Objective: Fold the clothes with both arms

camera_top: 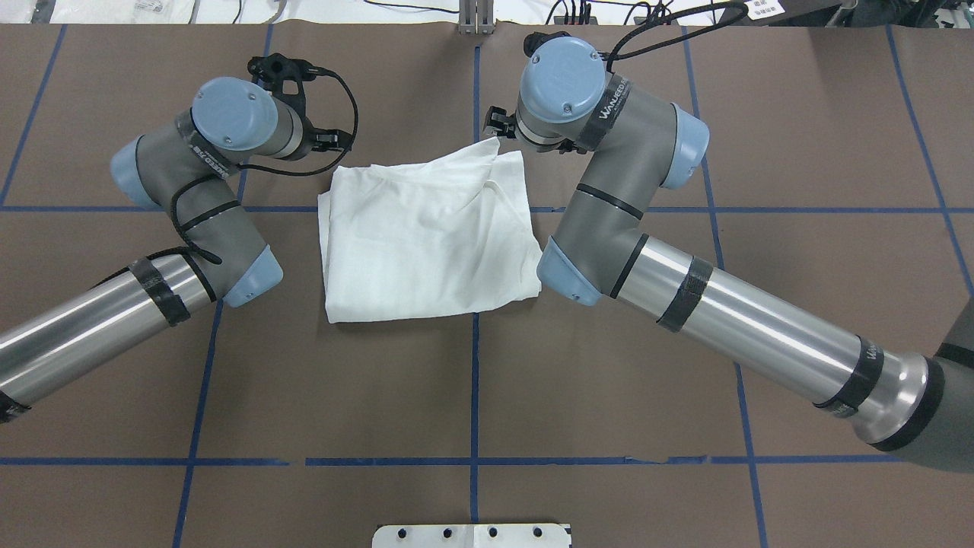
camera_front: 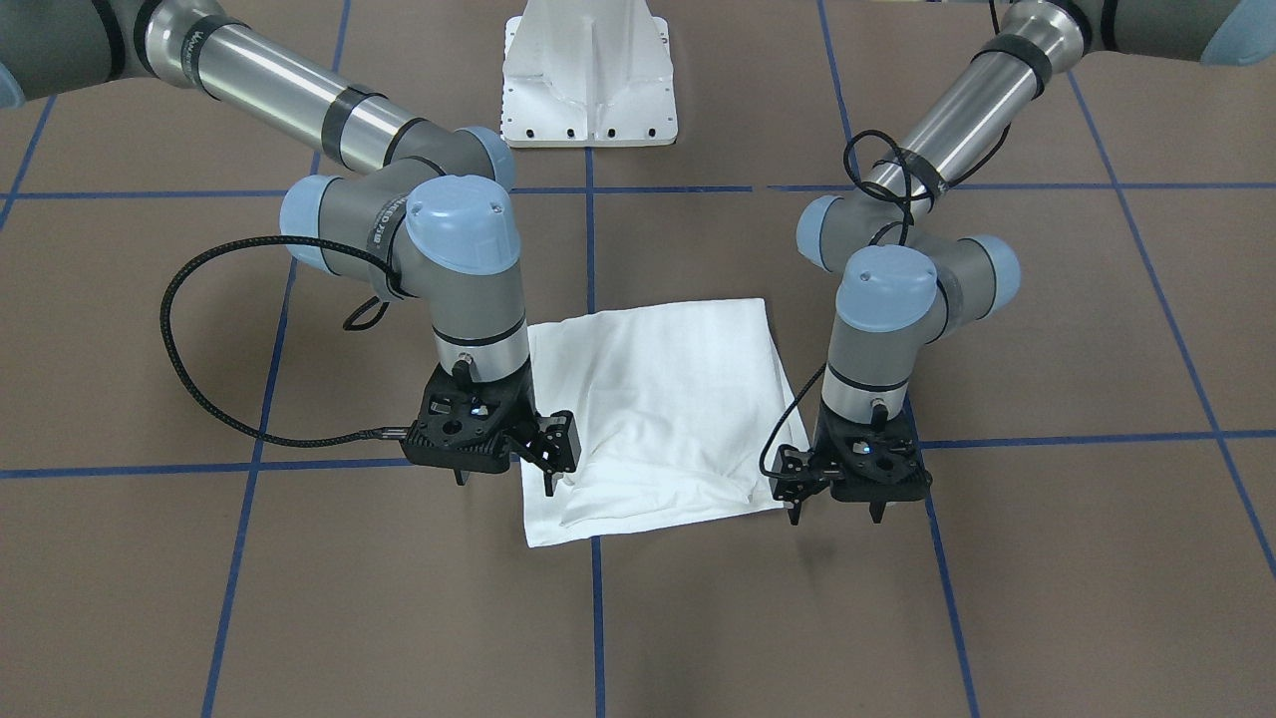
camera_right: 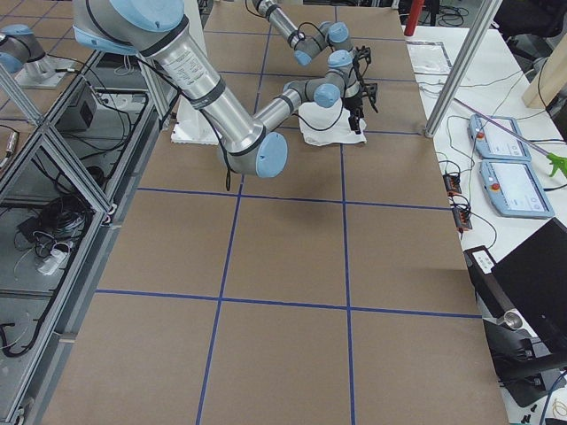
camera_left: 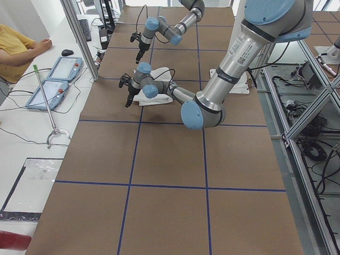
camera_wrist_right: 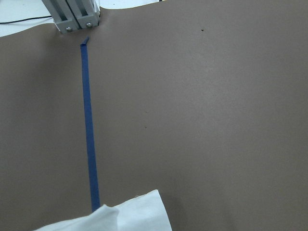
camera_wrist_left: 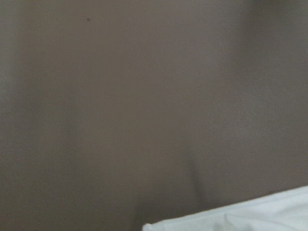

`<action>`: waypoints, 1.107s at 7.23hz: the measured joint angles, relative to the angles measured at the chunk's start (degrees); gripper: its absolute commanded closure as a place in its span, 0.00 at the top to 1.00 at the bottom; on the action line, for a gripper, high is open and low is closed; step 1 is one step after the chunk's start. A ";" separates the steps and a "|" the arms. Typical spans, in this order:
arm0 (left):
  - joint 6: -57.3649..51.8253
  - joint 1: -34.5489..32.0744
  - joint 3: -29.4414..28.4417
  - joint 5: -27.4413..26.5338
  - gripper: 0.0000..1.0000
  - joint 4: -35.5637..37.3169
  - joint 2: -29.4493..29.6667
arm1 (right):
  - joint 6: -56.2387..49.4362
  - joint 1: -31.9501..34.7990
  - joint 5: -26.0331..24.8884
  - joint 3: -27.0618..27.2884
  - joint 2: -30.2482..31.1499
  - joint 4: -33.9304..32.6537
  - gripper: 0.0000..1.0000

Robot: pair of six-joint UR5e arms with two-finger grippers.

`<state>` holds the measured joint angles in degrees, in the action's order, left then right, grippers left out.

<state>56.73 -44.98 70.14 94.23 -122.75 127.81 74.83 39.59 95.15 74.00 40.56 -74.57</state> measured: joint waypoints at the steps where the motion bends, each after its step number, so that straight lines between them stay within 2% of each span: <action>1: -2.77 -1.52 2.73 1.14 1.00 0.79 -1.17 | -0.70 0.06 1.01 0.45 0.29 -0.19 1.00; 2: -6.44 -3.16 8.38 3.55 1.00 3.46 -3.55 | -2.55 0.73 3.42 2.22 1.73 -0.43 1.00; 3: -11.17 -4.97 17.17 6.63 1.00 8.51 -7.26 | -6.16 2.43 6.92 6.27 4.72 -2.06 1.00; 5: -22.07 -9.50 35.16 13.56 1.00 19.14 -16.60 | -19.57 8.82 15.28 21.01 12.79 -14.78 1.00; 6: -29.10 -13.13 41.35 17.22 1.00 22.09 -21.97 | -28.52 13.12 18.72 28.59 17.58 -22.21 1.00; 7: -39.48 -18.79 44.35 21.71 1.00 23.39 -27.09 | -39.77 18.88 22.64 34.31 23.38 -27.92 1.00; 8: -50.59 -25.89 44.31 26.98 1.00 23.87 -31.25 | -52.51 25.51 26.62 37.14 29.61 -30.74 1.00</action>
<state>6.14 -70.87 114.45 121.21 -98.88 96.56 22.32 65.10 121.78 111.14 70.17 -105.31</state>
